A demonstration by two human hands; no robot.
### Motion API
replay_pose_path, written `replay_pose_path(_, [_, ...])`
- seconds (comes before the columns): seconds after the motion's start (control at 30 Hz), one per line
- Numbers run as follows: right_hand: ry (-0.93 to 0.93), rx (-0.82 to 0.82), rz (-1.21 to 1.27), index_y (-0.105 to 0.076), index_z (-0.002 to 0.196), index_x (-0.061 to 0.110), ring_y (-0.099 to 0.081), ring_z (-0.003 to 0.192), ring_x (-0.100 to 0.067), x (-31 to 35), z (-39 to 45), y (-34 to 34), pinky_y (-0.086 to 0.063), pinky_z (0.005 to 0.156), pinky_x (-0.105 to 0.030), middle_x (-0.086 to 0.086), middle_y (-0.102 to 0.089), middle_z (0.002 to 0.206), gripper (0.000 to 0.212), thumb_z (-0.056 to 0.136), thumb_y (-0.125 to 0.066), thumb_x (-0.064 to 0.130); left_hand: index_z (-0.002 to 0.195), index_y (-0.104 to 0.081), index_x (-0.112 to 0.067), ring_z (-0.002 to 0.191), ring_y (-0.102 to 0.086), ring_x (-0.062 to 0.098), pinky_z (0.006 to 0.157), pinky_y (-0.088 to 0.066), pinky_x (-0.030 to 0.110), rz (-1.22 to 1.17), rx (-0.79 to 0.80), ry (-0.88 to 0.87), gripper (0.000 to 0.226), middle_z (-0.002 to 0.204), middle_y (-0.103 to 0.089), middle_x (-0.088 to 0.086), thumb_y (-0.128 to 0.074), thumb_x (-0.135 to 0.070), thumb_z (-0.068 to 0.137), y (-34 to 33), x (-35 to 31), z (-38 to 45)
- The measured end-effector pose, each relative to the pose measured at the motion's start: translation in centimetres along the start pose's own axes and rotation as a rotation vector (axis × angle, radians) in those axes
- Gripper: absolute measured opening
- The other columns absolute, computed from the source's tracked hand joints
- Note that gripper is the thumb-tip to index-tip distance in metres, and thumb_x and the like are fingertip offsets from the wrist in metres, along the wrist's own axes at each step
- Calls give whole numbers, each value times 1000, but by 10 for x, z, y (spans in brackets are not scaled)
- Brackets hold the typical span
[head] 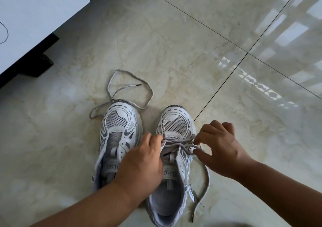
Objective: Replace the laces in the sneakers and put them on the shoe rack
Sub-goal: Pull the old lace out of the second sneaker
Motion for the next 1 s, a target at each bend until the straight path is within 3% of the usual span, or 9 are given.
replay_pose_path(0.07, [30,-32,86,-62,71,27,-44,75,-10,14,7,5,-26,72,-30,13,-53,70,18,72,-54,43,101,-56,-12,54,-60,24,45,-44,29,-1,20,0,37,88,-54,5,-64,-6,65,-2,-2,-1])
replay_pose_path(0.2, [92,-49,127,-61,69,24,-43,78,-12,29,13,3,-27,72,-30,11,-53,69,18,77,-51,37,118,-45,-17,87,-60,25,71,-45,34,8,-30,42,33,111,-45,2,-47,-12,85,3,-2,-1])
replay_pose_path(0.5, [-40,65,-26,-57,62,22,-47,72,-15,-7,1,-6,-26,70,-32,9,-51,63,10,71,-60,25,125,-42,-19,90,-60,25,72,-43,31,26,-26,32,38,115,-44,1,-45,-15,87,3,-4,0])
replay_pose_path(0.67, [-50,81,171,-60,73,22,-53,69,-14,12,8,1,-36,71,-32,10,-58,69,22,72,-48,40,122,-45,-17,86,-60,25,68,-43,32,14,-2,39,36,112,-45,2,-47,-13,86,3,-3,0])
replay_pose_path(0.8, [-67,114,283,-59,79,15,-56,67,-17,30,12,-3,-46,61,-31,3,-61,74,10,80,-54,23,125,-41,-19,93,-59,22,75,-45,31,16,-6,27,38,117,-42,0,-45,-14,87,3,-5,0])
replay_pose_path(0.9, [-128,160,331,-56,85,12,-54,74,-21,30,13,-8,-45,68,-35,-2,-59,83,5,87,-51,15,126,-38,-21,94,-59,19,77,-46,29,12,5,25,39,118,-40,-2,-45,-15,88,2,-4,-1])
replay_pose_path(1.0, [-126,156,258,-55,89,14,-53,71,-21,33,11,-8,-43,63,-32,-1,-57,80,9,89,-47,17,127,-37,-22,95,-58,19,77,-44,27,25,4,28,41,119,-39,-3,-45,-15,88,1,-4,0])
Point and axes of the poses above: each hand's wrist, its own z-axis towards the middle knuckle, its own y-axis out of the back of the hand, x = y × z, the point moved 9 cm from there along z, towards the middle knuckle
